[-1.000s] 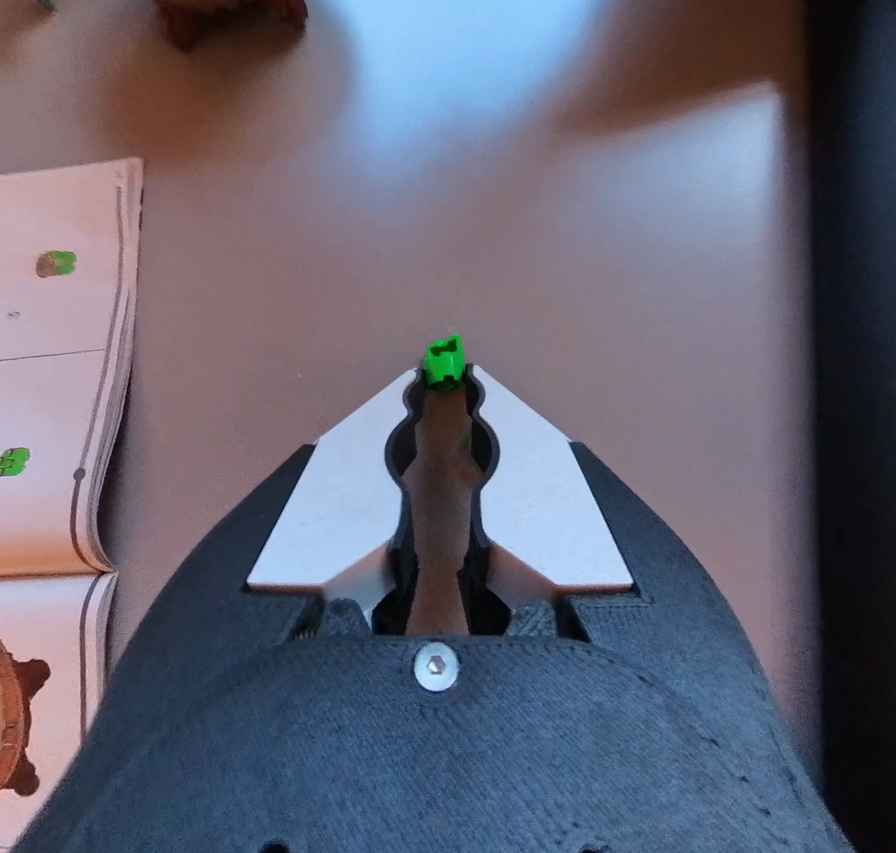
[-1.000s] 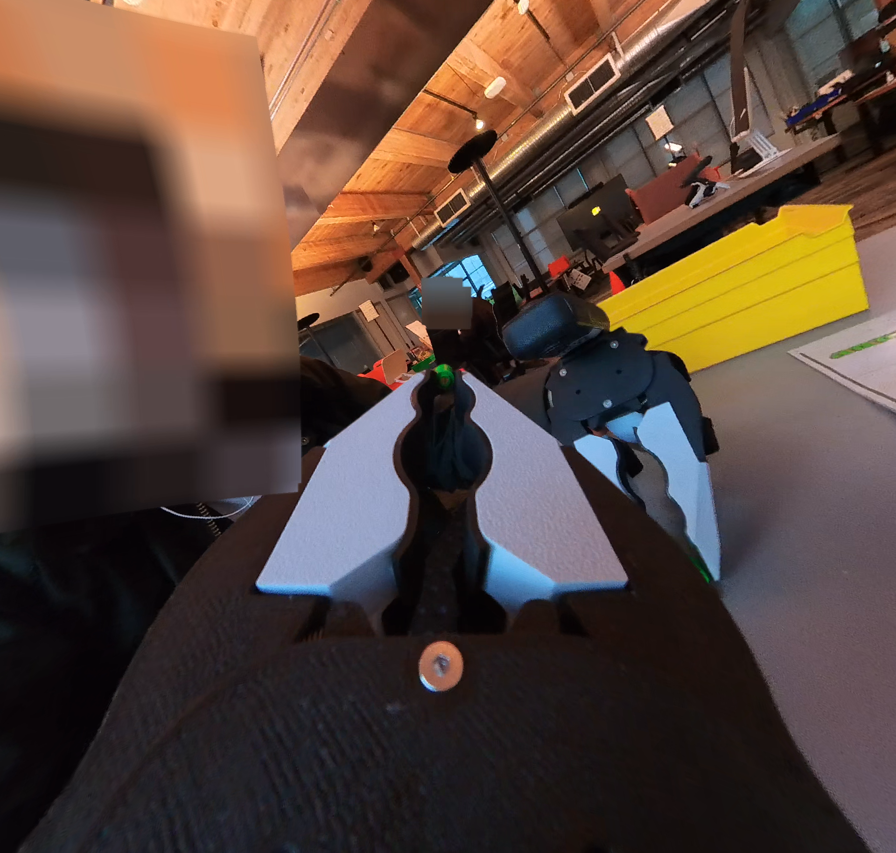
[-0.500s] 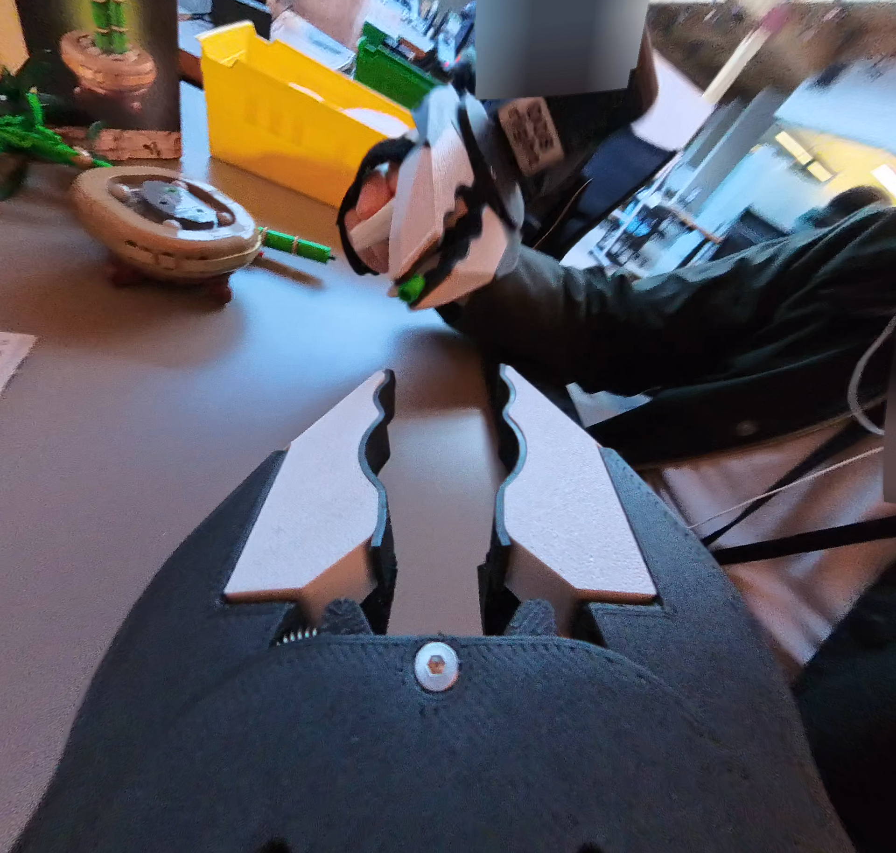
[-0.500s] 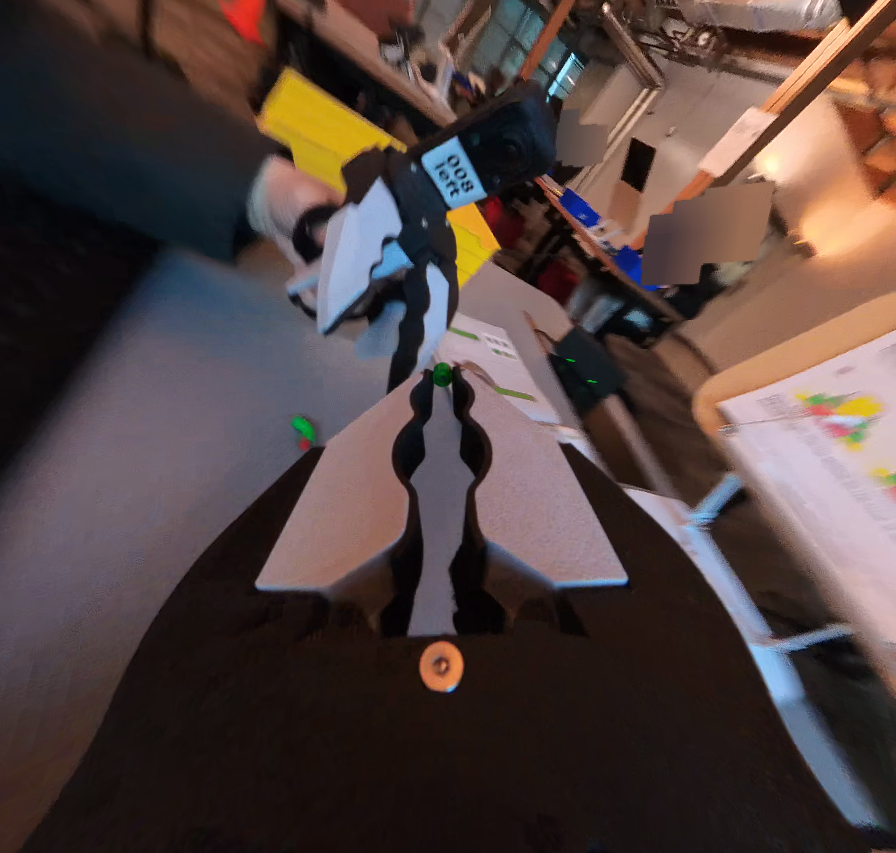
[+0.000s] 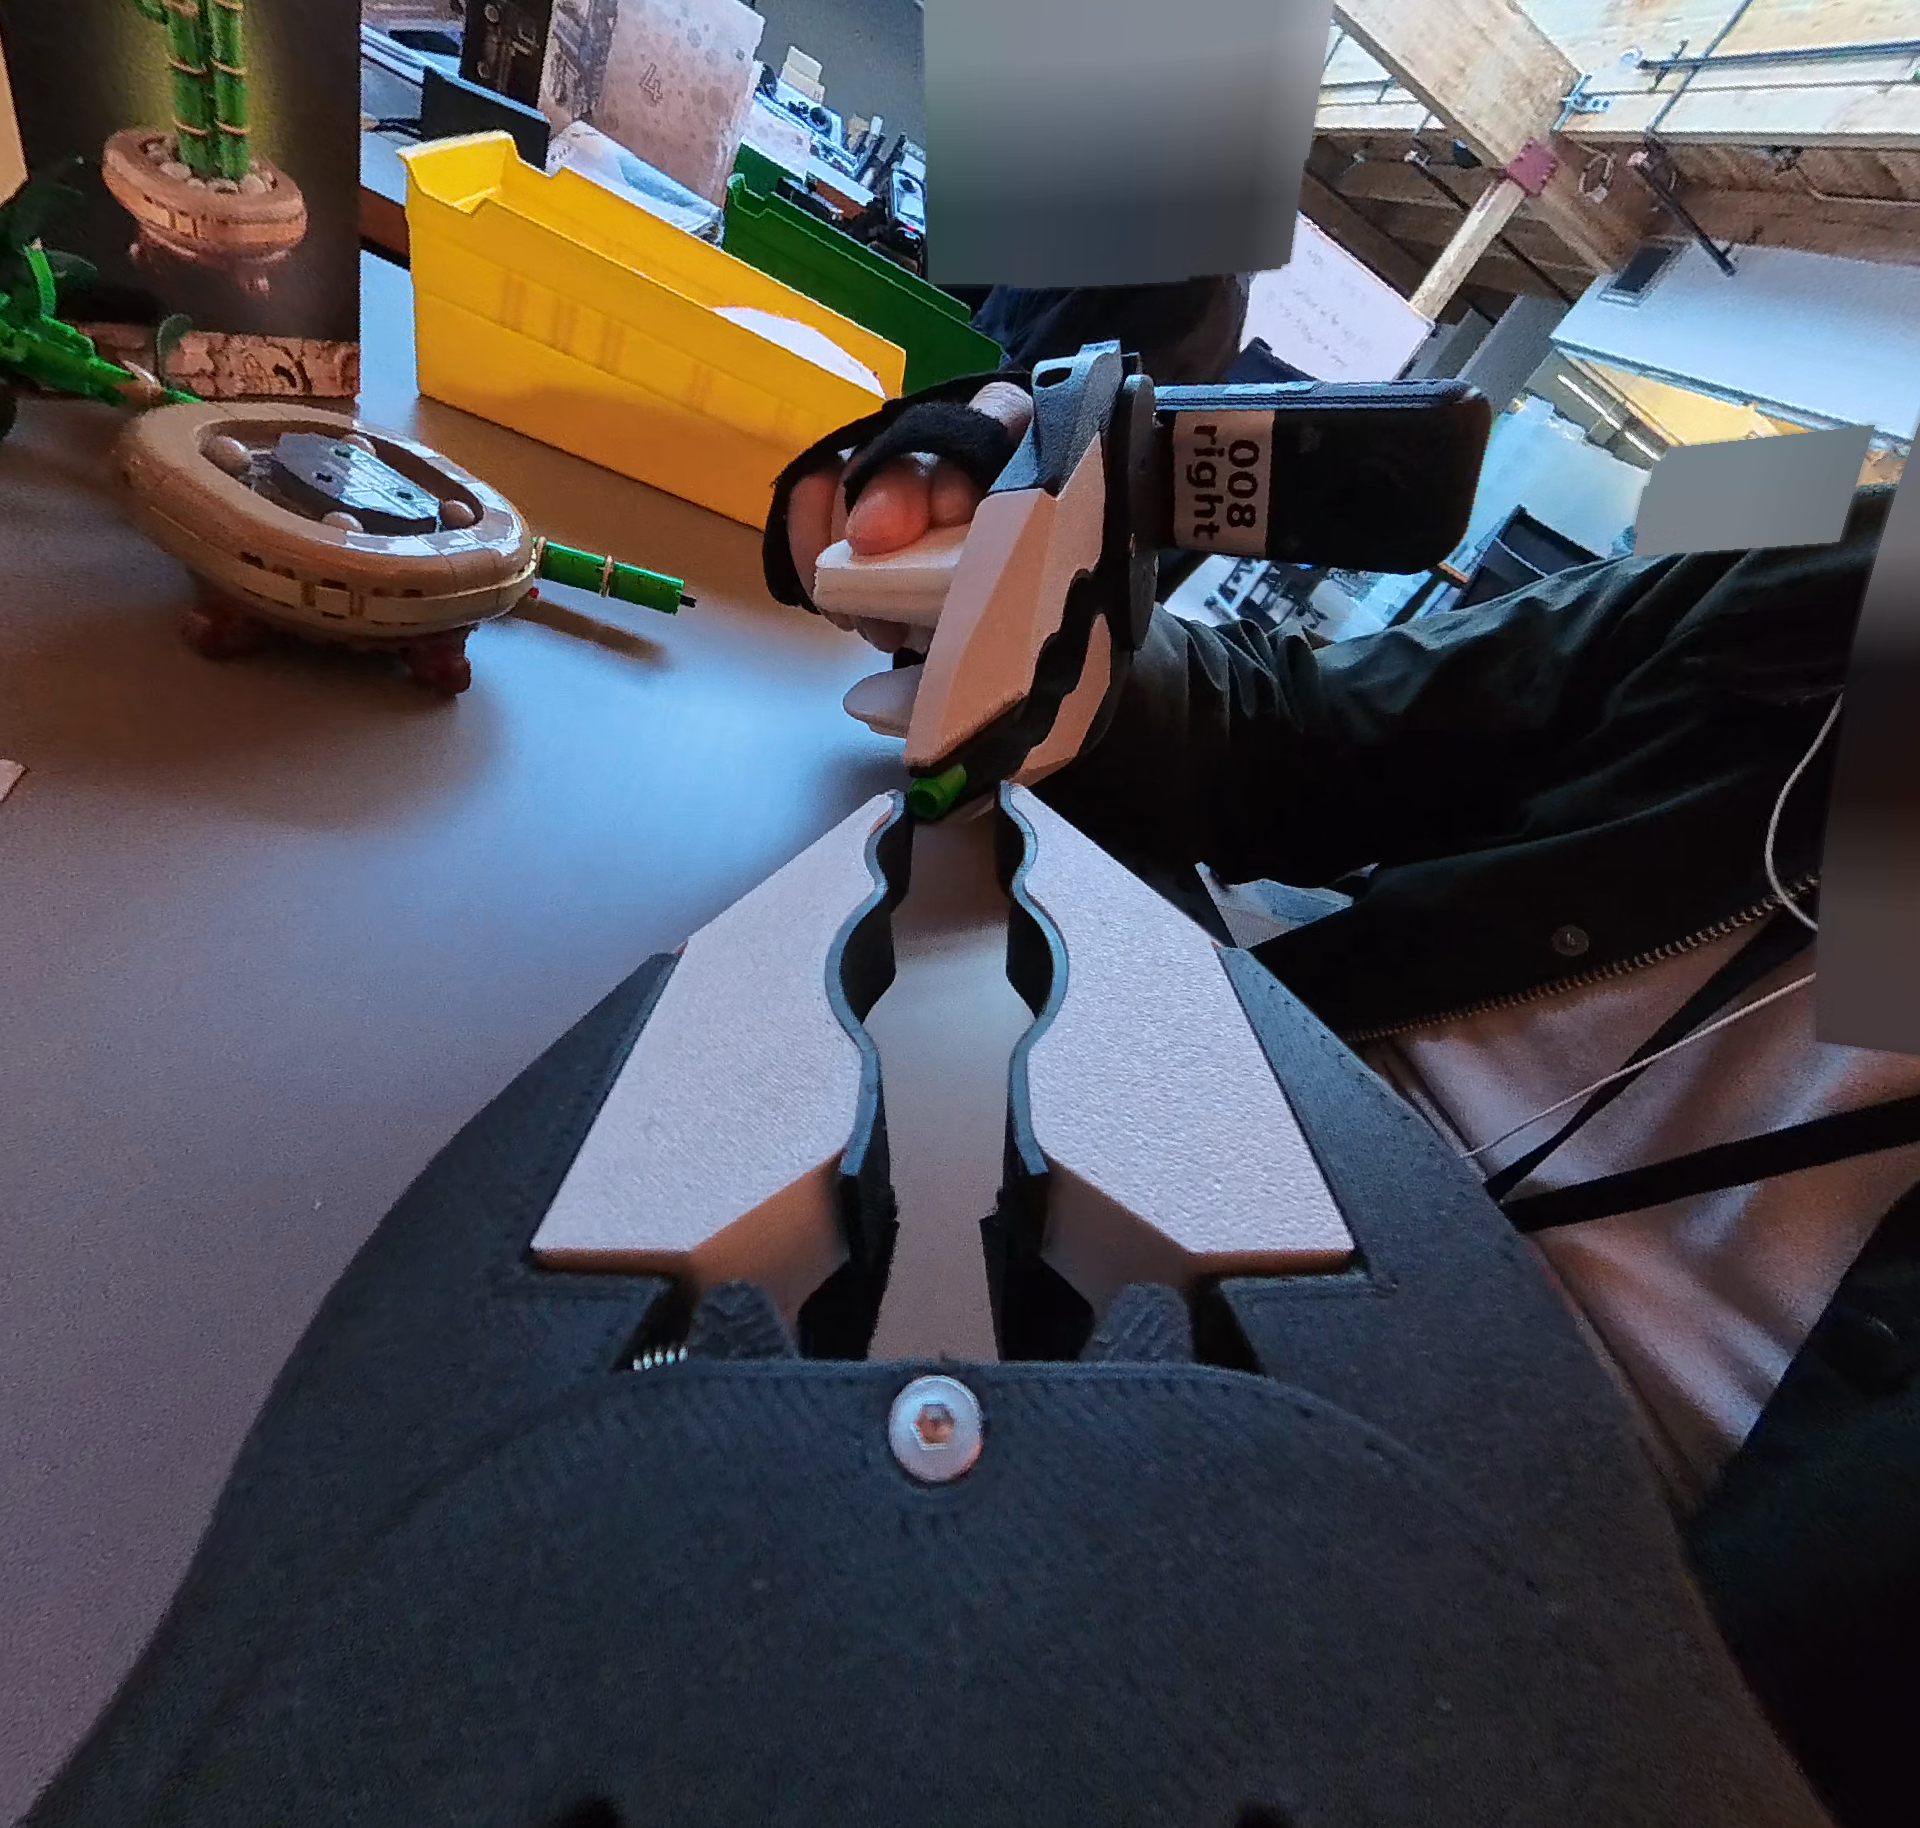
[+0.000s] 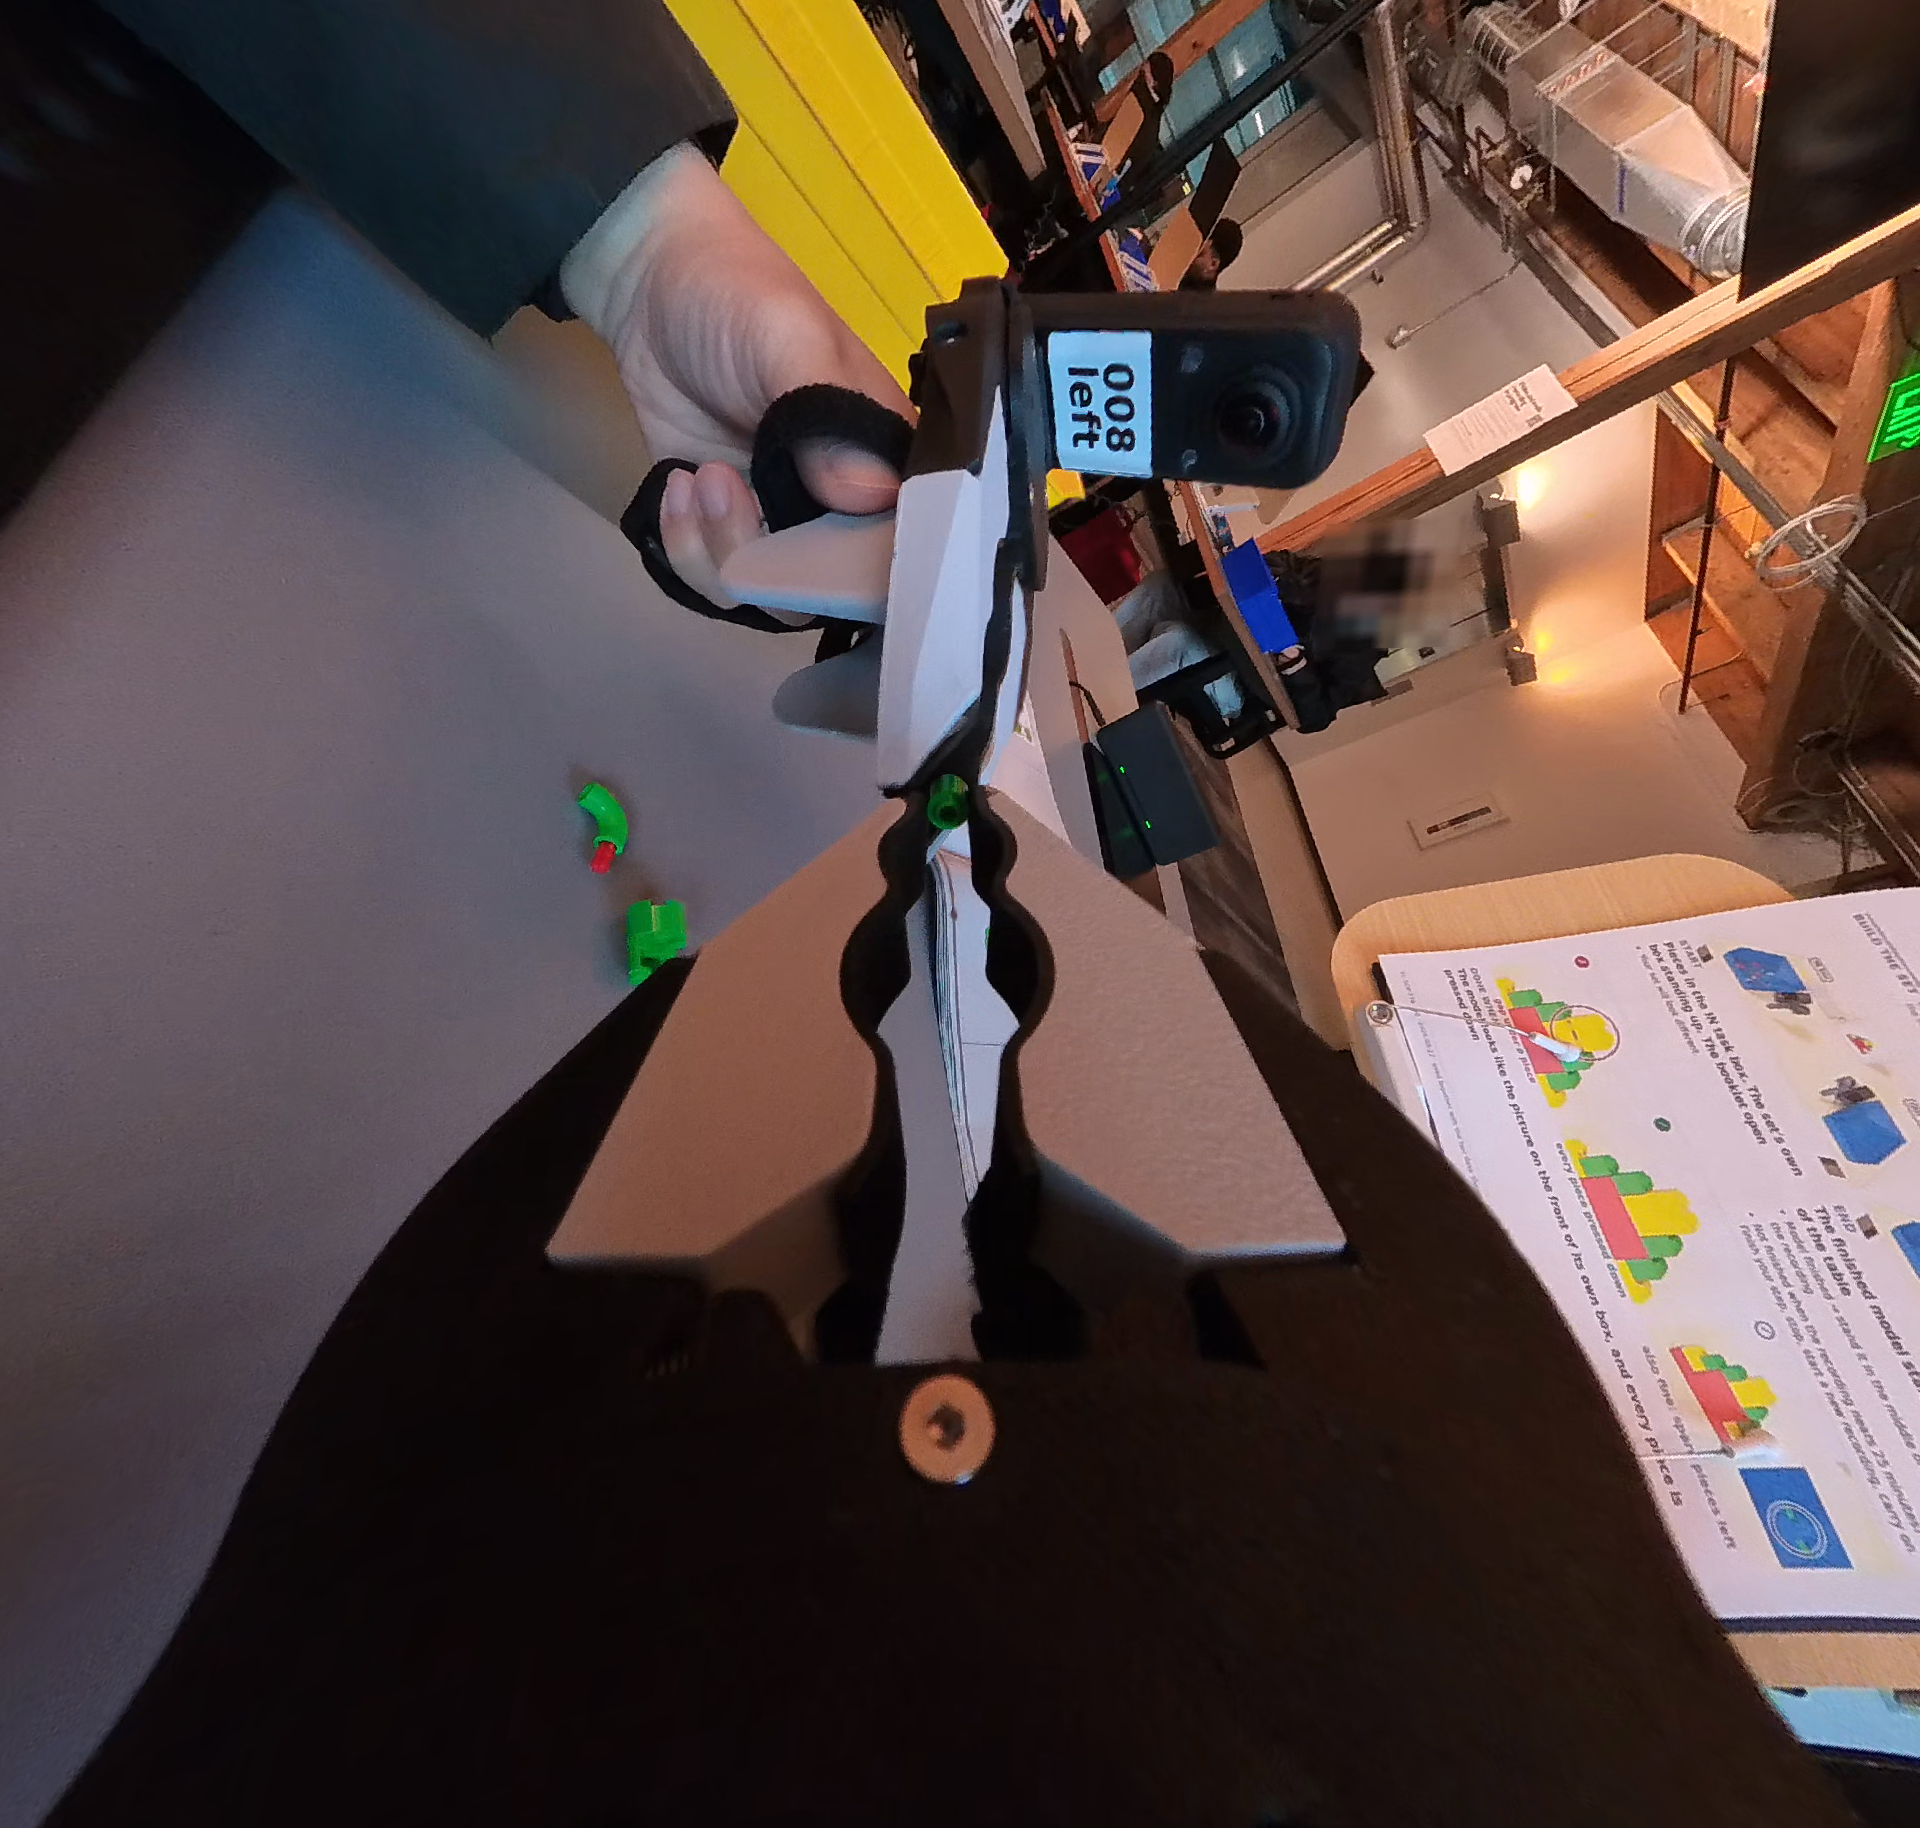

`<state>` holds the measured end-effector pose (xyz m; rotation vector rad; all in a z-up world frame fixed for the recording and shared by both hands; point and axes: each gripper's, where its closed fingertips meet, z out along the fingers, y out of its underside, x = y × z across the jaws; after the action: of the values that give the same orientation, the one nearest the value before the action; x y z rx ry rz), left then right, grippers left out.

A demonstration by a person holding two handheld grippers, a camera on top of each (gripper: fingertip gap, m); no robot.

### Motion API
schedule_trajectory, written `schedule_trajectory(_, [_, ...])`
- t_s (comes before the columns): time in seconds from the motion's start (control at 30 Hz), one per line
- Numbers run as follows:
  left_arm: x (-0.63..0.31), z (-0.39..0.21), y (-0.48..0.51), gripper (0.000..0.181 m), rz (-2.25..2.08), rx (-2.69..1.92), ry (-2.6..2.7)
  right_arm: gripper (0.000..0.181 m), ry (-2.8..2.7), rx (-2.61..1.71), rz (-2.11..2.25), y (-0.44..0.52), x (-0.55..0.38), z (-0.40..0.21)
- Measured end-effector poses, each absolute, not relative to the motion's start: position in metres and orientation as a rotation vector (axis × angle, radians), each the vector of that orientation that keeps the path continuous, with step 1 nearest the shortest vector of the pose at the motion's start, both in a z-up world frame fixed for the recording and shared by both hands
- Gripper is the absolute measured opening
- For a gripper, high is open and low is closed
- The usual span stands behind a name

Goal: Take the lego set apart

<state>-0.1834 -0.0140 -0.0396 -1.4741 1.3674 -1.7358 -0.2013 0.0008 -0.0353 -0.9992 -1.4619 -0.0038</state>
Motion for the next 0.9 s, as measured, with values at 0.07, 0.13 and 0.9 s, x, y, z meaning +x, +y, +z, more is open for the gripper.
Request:
schedule_trajectory(0.07, [-0.184, -0.039, -0.014, 0.013, -1.738, -1.465, 1.368, 0.006, -1.459, -0.992, 0.000, 0.000, -0.201, -0.034])
schedule_trajectory(0.13, [-0.185, -0.038, -0.015, 0.012, -1.748, -1.459, 1.367, 0.006, -1.454, -0.988, 0.007, -0.001, -0.202, -0.034])
schedule_trajectory(0.9, [-0.209, -0.009, 0.033, 0.005, -1.544, -1.457, 1.159, 0.026, -1.387, -1.071, 0.117, 0.007, -0.200, -0.036])
